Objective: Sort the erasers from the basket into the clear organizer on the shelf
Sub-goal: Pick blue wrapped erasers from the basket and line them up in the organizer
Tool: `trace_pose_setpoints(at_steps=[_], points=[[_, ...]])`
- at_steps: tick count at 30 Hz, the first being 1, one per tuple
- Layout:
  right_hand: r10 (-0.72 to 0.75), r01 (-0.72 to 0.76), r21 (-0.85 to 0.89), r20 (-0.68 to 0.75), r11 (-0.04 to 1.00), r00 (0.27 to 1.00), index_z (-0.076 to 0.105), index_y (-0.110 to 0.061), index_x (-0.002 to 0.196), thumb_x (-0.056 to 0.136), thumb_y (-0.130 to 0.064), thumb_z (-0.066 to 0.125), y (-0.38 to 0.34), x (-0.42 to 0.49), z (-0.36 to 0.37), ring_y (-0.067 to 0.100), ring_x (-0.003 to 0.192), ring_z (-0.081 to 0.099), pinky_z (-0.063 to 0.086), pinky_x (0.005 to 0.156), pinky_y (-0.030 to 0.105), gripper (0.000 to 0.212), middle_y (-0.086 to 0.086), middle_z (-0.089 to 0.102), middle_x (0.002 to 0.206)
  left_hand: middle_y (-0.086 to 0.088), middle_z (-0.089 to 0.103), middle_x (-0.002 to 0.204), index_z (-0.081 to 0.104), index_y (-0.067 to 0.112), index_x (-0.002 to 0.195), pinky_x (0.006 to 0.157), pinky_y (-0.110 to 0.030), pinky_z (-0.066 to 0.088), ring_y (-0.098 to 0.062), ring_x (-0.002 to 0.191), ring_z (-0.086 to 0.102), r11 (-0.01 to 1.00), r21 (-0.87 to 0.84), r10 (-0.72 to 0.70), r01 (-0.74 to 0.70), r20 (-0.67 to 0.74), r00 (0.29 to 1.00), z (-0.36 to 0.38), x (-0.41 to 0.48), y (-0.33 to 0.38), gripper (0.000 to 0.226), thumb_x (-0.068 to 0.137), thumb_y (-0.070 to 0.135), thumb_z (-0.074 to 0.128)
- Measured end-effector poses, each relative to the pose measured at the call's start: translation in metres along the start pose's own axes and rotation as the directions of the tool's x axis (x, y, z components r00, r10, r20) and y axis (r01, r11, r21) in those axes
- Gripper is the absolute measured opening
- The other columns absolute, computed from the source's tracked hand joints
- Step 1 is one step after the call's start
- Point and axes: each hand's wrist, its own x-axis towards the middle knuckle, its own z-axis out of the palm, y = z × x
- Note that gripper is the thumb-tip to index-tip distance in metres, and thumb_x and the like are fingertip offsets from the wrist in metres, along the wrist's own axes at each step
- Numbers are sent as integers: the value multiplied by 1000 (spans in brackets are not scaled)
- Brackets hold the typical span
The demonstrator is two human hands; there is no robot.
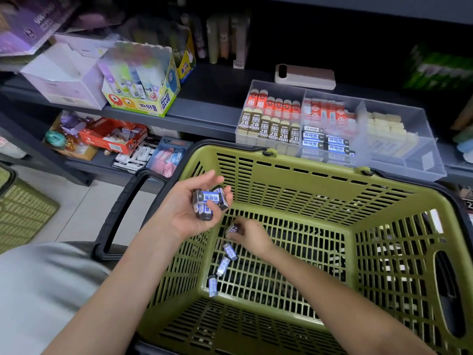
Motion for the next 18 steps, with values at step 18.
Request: trace_pose_setpoints(at_steps=[18], points=[[-294, 323, 131, -200, 937, 935, 51, -10, 58, 68, -50, 68, -102, -58, -121, 7, 49, 34, 33, 52, 22, 45, -5, 43, 51, -10, 68, 74, 73, 8, 68, 42, -21, 50, -21, 60, 66, 906, 395, -141, 151, -56, 989, 5, 0, -15, 36, 58, 42, 79]])
